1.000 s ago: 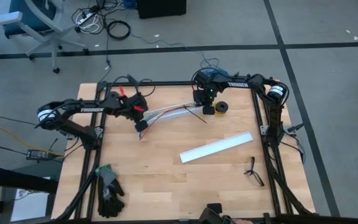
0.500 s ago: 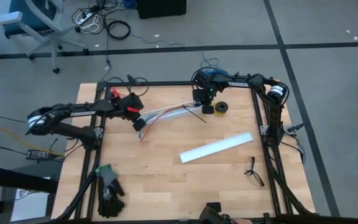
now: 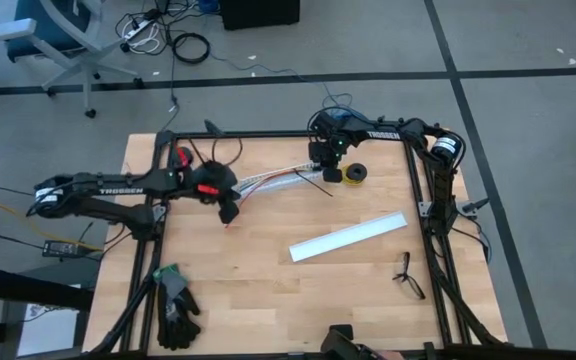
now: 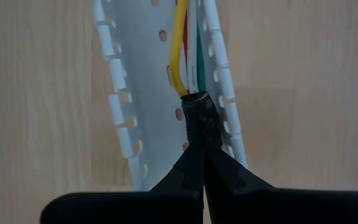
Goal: Ziptie cables
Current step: Put the ziptied cables in the white cable duct
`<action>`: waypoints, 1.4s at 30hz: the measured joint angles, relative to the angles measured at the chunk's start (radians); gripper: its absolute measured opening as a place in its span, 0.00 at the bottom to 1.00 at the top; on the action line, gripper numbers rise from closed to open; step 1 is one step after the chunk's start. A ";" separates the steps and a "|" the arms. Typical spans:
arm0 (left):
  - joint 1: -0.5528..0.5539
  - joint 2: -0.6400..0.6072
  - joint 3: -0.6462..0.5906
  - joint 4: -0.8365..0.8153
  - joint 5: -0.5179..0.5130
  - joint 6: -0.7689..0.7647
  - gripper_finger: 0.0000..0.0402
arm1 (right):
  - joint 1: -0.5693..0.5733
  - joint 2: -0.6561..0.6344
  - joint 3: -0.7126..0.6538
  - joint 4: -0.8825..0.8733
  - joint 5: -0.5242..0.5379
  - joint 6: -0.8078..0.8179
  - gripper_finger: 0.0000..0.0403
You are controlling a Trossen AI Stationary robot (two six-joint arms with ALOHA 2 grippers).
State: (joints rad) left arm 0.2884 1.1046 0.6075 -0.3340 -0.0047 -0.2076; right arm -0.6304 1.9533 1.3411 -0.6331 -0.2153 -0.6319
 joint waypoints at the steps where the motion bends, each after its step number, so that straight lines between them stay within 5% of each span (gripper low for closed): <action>1: -0.027 0.000 0.000 -0.001 -0.024 -0.015 0.02 | 0.000 0.000 0.000 0.000 0.000 0.000 0.00; 11: -0.229 0.035 0.047 -0.044 -0.214 -0.206 0.01 | 0.003 0.000 0.000 0.008 0.002 0.037 0.00; 24: -0.392 0.368 0.084 -0.021 -0.420 -0.483 0.01 | 0.020 0.000 0.000 0.020 -0.012 0.090 0.00; 32: -0.410 0.531 0.174 -0.310 -0.607 -0.643 0.01 | 0.023 -0.001 0.000 0.020 -0.024 0.127 0.00; 42: -0.428 0.531 0.317 -0.665 -0.832 -0.747 0.01 | 0.026 -0.001 0.000 0.044 -0.026 0.134 0.00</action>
State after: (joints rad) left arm -0.1393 1.6354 0.9240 -0.9992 -0.8366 -0.9542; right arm -0.6041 1.9526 1.3415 -0.5893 -0.2418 -0.4980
